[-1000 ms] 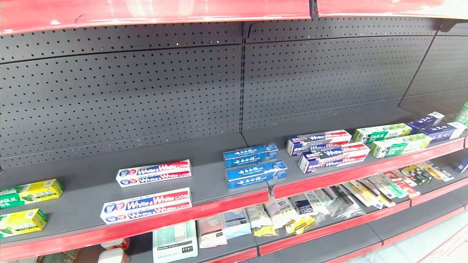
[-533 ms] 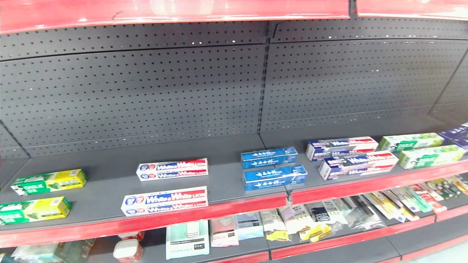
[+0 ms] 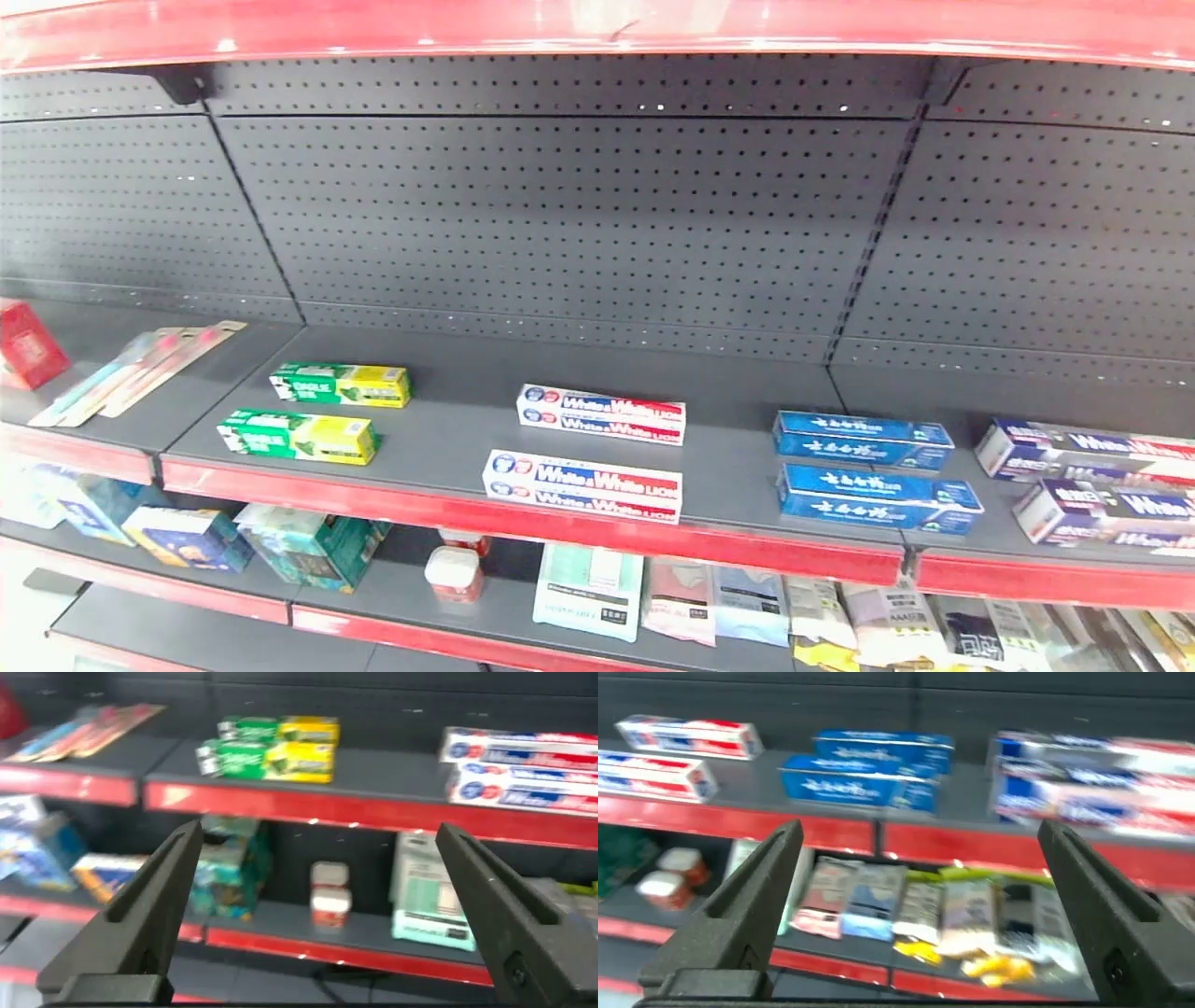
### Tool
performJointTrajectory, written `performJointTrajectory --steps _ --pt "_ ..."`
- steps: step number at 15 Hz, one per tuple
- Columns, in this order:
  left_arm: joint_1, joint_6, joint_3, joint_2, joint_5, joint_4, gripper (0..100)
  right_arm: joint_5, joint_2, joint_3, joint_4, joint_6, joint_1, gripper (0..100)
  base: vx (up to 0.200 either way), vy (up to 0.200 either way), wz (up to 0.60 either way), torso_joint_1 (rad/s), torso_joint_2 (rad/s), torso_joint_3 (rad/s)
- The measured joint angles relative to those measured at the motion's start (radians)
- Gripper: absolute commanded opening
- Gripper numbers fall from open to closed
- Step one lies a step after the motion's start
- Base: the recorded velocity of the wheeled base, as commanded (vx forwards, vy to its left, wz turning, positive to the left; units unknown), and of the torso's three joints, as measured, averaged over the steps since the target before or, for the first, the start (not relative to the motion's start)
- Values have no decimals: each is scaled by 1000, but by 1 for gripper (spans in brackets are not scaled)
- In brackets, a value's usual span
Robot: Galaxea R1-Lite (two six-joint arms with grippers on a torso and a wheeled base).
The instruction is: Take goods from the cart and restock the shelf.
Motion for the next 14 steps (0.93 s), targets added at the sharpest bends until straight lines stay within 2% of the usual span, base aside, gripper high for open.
performJointTrajectory --steps 14 --pt "0 0 0 0 0 0 100 -2 -1 0 0 1 0 100 0 0 0 0 0 0"
